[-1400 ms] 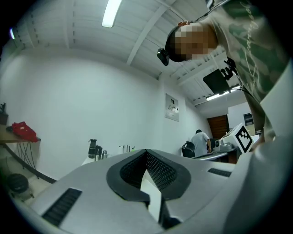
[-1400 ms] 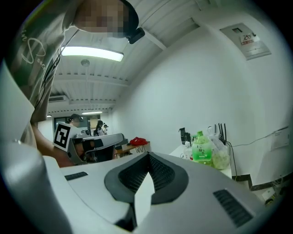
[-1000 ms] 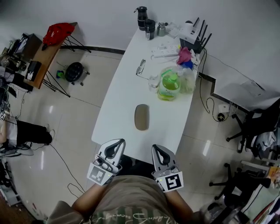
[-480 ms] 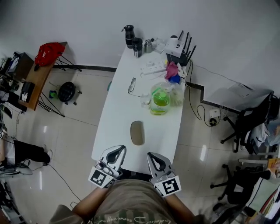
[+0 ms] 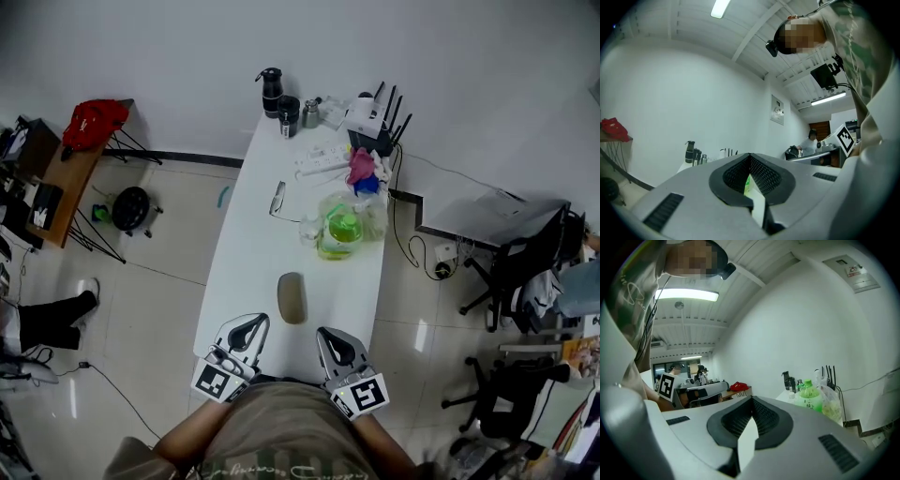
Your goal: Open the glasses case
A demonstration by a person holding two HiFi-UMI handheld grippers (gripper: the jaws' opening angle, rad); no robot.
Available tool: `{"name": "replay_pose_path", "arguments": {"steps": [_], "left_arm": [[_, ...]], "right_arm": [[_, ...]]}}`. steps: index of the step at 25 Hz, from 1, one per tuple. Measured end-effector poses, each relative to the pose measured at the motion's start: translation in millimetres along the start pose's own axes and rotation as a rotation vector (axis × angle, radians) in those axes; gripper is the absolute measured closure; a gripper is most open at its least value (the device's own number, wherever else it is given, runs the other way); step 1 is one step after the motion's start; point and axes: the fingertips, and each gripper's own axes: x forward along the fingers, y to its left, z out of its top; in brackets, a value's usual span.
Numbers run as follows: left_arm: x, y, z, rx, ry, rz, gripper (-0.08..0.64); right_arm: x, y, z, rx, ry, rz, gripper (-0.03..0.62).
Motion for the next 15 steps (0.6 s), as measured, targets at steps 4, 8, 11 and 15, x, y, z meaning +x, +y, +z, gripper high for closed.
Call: {"name": "replay_pose_path", "arguments": {"steps": [4,8,11,15], "left_arm": [[-2,11,-2,-0.009,-0.013,0.011,0.571],[-5,25,9,-0.031,-0.04,0.039,0.571],[-3,32,24,-0.037,-0.096,0.041,0.571],[-5,38,24,-0.038,-0.1,0.034,0.571]], "right_arm": [[16,-4,-9,0.006,0.047,0.008,0.589],[38,-7,-29,0.038,0.11,0.027,0.588],[55,-19,-47,0.063,0.164,-0.009,0.491],[78,-35,-96,0.149,0.289,-0.042,0.348]]}}
